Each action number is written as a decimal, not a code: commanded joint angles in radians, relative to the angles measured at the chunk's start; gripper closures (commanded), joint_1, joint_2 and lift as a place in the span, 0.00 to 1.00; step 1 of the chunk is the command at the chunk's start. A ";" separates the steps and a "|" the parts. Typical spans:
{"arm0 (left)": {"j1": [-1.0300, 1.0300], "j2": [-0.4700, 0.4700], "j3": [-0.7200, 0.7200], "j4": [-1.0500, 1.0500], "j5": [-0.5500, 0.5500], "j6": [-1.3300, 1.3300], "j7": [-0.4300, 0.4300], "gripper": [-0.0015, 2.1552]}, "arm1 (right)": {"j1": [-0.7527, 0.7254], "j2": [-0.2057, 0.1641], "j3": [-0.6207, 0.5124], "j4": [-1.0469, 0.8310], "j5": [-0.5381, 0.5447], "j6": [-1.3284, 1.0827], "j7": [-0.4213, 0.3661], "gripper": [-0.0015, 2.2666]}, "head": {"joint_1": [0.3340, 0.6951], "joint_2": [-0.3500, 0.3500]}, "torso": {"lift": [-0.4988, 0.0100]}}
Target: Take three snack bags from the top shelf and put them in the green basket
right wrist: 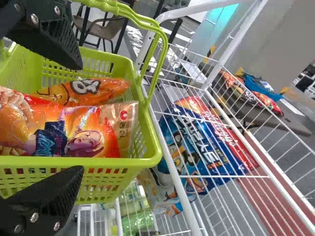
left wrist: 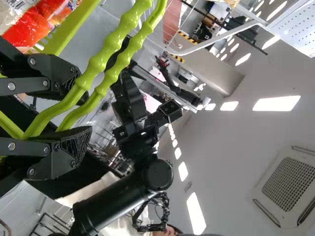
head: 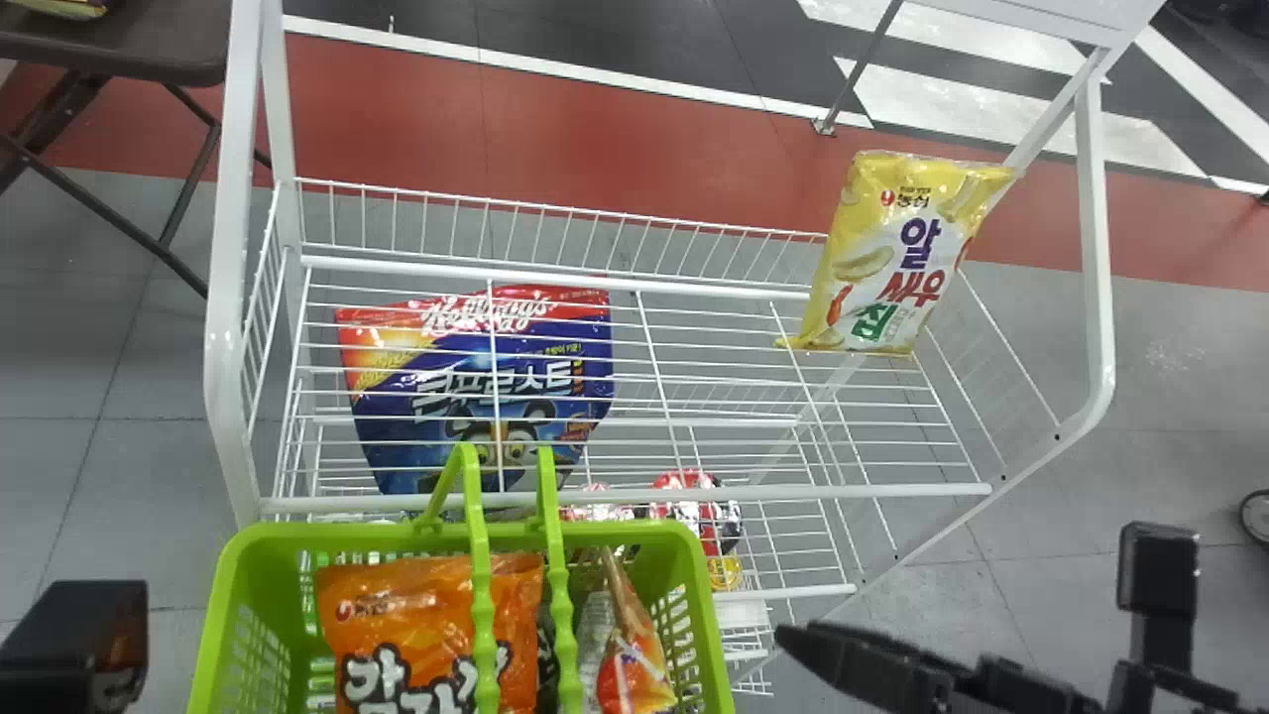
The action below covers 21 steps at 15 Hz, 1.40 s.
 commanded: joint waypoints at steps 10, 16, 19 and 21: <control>0.029 0.004 -0.017 0.010 -0.019 -0.041 0.019 0.37 | 0.289 0.006 0.576 0.165 0.201 -1.633 -0.655 0.04 | 1.00 0.00 | 0.90; 0.054 0.007 -0.006 0.008 -0.019 -0.029 0.014 0.37 | 0.336 0.006 0.647 0.263 0.221 -1.707 -0.689 0.04 | 1.00 0.00 | 0.90; 0.055 0.005 -0.003 0.010 -0.018 -0.032 0.014 0.37 | 0.341 0.006 0.643 0.271 0.219 -1.728 -0.691 0.04 | 1.00 0.00 | 0.90; 0.055 0.004 0.000 0.008 -0.018 -0.032 0.014 0.37 | 0.341 0.006 0.643 0.268 0.219 -1.728 -0.691 0.04 | 1.00 0.00 | 0.90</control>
